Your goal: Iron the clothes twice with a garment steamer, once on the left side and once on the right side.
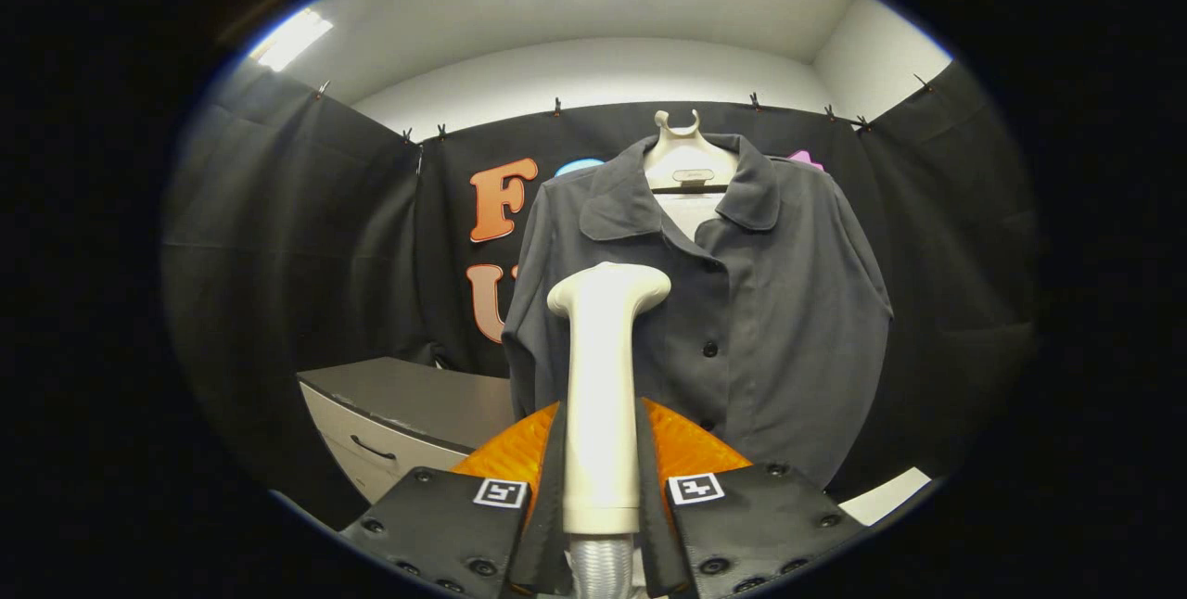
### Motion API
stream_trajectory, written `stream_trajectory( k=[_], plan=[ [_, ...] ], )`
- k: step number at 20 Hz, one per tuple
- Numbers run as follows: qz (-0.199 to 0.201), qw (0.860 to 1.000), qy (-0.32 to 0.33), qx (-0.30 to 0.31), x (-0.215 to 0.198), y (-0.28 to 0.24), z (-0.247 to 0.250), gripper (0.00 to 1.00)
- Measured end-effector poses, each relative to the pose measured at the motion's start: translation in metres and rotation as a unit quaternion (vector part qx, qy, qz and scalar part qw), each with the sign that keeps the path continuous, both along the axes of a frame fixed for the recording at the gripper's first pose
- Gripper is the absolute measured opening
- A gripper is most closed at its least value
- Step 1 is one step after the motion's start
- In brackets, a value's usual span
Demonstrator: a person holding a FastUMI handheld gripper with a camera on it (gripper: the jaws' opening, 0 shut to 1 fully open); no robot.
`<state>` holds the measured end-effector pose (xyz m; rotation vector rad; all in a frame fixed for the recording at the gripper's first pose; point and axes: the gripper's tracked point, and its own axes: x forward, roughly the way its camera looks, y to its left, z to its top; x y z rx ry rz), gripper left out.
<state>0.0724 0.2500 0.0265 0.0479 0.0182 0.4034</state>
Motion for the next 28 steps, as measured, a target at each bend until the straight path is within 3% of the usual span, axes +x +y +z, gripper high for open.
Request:
stream_trajectory(
  k=[17, 28],
  plan=[
    [-0.016, 1.000, -0.004, 0.009, 0.003, 0.004, -0.028, 0.41],
    [-0.022, 1.000, 0.022, -0.002, -0.020, -0.005, -0.088, 0.41]
  ],
)
